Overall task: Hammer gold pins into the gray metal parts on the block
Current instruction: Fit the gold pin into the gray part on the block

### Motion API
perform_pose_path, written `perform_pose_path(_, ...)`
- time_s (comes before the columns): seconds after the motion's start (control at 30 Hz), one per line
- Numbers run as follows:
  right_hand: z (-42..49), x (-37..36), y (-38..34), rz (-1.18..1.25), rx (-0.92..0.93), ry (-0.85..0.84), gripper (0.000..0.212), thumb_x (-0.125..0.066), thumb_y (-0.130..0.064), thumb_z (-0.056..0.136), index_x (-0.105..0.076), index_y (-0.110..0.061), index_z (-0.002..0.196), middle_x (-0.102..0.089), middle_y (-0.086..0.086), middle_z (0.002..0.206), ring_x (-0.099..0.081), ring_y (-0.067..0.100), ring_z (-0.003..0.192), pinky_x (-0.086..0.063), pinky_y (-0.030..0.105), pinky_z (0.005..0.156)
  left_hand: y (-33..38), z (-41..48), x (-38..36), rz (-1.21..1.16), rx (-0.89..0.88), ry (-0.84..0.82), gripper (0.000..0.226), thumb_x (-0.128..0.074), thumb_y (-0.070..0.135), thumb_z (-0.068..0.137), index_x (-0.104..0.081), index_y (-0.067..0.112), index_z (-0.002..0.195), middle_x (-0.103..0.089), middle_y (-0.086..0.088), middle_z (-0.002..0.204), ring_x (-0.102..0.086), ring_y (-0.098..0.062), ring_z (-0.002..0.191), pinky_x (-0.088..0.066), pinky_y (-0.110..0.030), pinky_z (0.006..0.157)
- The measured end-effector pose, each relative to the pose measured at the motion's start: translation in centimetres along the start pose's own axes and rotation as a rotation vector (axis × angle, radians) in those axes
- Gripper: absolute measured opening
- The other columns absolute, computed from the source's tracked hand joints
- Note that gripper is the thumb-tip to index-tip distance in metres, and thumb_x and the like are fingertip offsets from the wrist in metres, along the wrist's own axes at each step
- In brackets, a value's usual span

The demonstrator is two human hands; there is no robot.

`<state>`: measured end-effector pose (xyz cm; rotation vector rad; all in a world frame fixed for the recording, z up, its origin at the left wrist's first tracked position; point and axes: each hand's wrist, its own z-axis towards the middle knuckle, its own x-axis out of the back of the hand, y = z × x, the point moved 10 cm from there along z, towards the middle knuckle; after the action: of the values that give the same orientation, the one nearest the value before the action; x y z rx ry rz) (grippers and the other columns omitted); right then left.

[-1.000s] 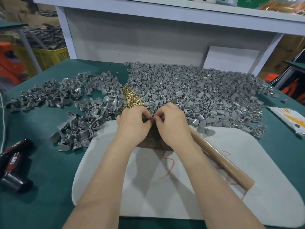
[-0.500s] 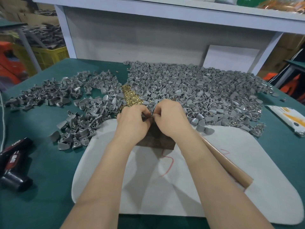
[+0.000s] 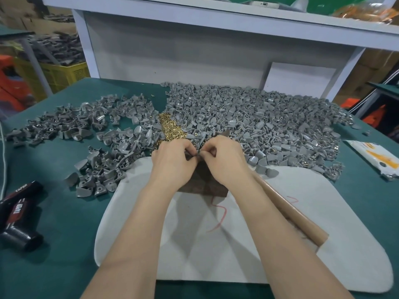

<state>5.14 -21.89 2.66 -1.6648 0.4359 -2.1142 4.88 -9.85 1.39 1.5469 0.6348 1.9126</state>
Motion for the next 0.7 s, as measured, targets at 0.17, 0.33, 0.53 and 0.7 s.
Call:
perform_pose_path(0.17,-0.4,0.9,1.9,0.252,-0.028,0.014,0.022,-0.053,-0.009,0.092,-0.072,-0.015,0.101,-0.070,0.000,0.101,-0.062,0.017,0.097,-0.046,0.031,0.094,0.0,0.0,0.0,0.034,-0.001,0.004,0.016,-0.068,0.030,0.084,-0.056,0.031,0.074,-0.061,0.007,0.087,-0.054,-0.024,0.104,-0.041,-0.042,0.094)
perform_pose_path(0.33,-0.4,1.2,1.6,0.248,0.018,0.055,0.015,-0.060,-0.013,0.089,-0.072,-0.016,0.098,-0.069,-0.003,0.098,-0.062,0.013,0.093,-0.045,0.026,0.090,0.1,0.0,0.1,0.029,-0.010,0.004,0.015,-0.068,0.028,0.084,-0.056,0.030,0.075,-0.061,0.007,0.085,-0.056,-0.024,0.102,-0.042,-0.043,0.094)
perform_pose_path(0.53,-0.6,0.3,0.3,0.129,0.101,0.059,0.012,-0.063,-0.017,0.087,-0.071,-0.015,0.096,-0.059,0.004,0.098,-0.058,0.018,0.088,-0.045,0.033,0.086,0.1,-0.1,0.1,0.014,-0.011,0.004,0.013,-0.067,0.028,0.084,-0.058,0.030,0.074,-0.062,0.006,0.084,-0.055,-0.026,0.101,-0.043,-0.043,0.092)
perform_pose_path(0.7,-0.6,0.2,0.3,0.134,0.051,0.092,0.009,-0.063,-0.020,0.086,-0.069,-0.015,0.090,-0.058,0.004,0.098,-0.058,0.021,0.089,-0.044,0.036,0.086,0.1,0.0,0.1,0.027,-0.015,0.012,0.014,-0.065,0.026,0.085,-0.057,0.030,0.074,-0.058,0.009,0.081,-0.056,-0.025,0.102,-0.043,-0.043,0.092)
